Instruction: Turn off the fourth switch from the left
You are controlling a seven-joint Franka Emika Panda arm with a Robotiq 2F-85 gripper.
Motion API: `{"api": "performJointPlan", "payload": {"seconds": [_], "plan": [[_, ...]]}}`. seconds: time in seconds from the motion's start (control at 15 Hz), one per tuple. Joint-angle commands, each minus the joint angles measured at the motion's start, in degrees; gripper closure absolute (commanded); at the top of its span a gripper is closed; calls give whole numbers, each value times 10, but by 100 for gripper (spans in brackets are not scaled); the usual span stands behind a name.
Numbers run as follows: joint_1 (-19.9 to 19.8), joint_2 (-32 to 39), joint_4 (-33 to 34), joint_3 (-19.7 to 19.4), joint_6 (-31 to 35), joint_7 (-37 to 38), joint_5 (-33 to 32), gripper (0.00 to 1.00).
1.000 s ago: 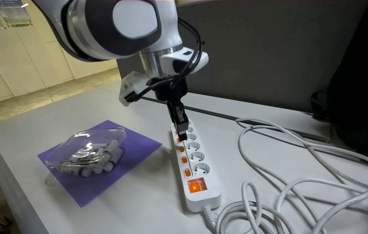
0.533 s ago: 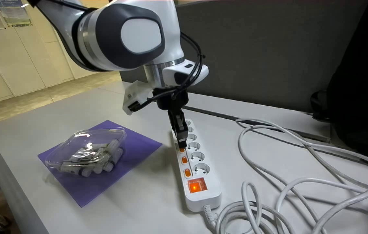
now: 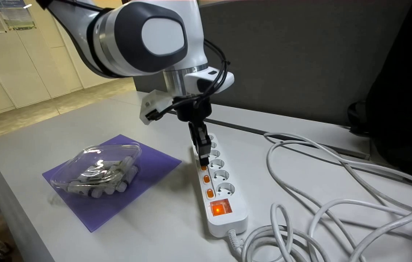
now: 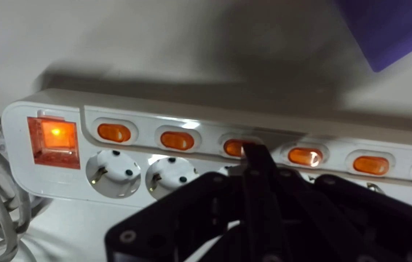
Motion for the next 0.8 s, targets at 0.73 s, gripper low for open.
{"api": "performJointPlan", "payload": {"seconds": [0.73], "plan": [[89, 49, 23, -35, -51, 156, -130, 100]]}}
